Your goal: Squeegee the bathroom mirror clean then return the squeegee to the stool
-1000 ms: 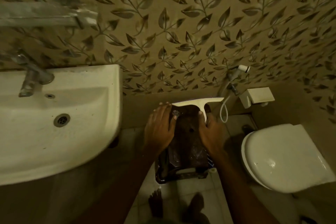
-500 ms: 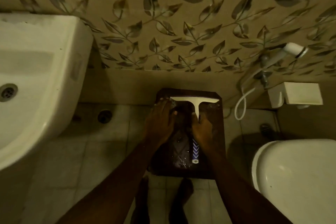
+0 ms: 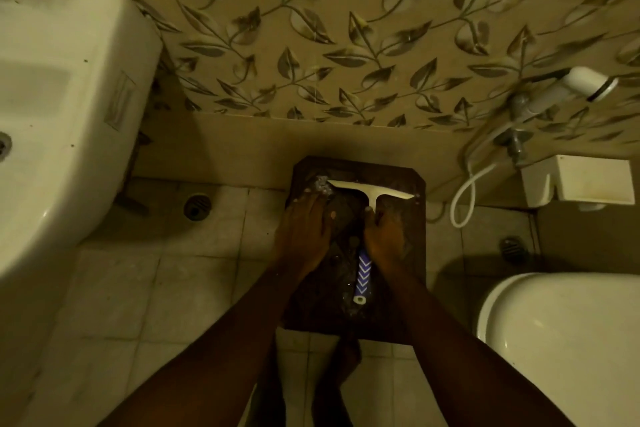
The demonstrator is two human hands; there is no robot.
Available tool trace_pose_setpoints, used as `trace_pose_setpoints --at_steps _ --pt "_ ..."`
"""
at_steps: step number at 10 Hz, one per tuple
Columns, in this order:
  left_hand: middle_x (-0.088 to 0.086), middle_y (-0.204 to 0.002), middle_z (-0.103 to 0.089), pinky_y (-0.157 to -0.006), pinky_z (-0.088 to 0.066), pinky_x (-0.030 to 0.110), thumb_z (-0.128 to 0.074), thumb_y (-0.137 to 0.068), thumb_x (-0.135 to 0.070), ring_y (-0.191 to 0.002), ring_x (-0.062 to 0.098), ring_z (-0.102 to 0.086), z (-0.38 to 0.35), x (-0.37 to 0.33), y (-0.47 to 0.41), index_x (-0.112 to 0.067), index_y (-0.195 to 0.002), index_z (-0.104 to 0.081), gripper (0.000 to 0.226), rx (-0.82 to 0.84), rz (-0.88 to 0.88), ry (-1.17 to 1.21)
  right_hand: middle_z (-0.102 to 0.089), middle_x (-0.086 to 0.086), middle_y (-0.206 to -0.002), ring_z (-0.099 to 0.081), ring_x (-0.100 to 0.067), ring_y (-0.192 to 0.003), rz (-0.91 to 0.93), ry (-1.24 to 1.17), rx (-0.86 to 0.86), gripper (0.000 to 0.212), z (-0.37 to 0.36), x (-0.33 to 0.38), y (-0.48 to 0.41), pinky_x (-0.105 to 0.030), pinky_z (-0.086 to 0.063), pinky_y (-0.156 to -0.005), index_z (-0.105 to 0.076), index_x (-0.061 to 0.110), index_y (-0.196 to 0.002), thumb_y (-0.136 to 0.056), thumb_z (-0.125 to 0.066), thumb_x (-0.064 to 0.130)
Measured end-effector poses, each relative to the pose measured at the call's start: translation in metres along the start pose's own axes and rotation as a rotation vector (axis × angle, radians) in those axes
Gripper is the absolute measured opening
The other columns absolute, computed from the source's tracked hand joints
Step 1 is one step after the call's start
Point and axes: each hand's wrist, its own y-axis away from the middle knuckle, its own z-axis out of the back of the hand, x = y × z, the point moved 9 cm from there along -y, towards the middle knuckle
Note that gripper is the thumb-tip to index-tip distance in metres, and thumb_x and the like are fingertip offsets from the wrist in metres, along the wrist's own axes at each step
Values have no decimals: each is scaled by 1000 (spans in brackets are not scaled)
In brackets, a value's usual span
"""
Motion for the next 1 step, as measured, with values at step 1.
trace_pose_setpoints --at_steps 1 --pt "10 -149 -42 -114 -26 41 -36 -101 -32 -142 25 -34 22 -17 10 -10 -142 -41 47 -24 -6 31 -63 -13 -95 -62 -29 -90 161 38 -96 37 30 27 16 -42 -53 -77 -62 8 -95 -96 -41 38"
